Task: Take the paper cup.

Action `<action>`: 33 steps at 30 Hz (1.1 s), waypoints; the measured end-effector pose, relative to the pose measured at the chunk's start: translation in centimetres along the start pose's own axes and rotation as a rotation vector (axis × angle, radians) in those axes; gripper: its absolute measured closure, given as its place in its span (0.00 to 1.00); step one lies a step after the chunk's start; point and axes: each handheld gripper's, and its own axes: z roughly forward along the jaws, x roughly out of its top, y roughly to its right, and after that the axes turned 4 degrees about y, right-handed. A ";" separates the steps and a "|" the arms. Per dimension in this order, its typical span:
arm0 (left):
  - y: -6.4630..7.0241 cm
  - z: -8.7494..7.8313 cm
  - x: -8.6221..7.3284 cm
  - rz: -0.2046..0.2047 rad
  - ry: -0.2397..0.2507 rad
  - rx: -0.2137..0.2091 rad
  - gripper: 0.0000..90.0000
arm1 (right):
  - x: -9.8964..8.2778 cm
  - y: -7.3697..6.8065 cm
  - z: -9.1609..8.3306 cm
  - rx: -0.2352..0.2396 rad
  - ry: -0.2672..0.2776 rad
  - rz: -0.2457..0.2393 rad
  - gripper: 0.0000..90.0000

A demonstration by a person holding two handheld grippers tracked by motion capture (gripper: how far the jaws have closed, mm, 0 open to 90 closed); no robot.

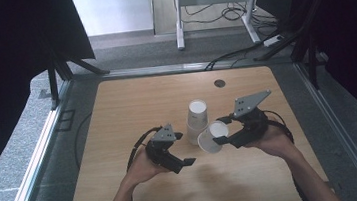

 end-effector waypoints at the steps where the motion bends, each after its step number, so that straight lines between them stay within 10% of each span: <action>1: 0.1 0.1 -0.1 0.004 0.002 0.000 0.04 | -0.3 0.0 0.1 0.002 0.007 -0.001 0.40; 33: 1.7 3.0 -1.8 0.069 0.013 -0.061 0.11 | -6.2 -1.3 2.9 0.121 0.227 0.059 0.40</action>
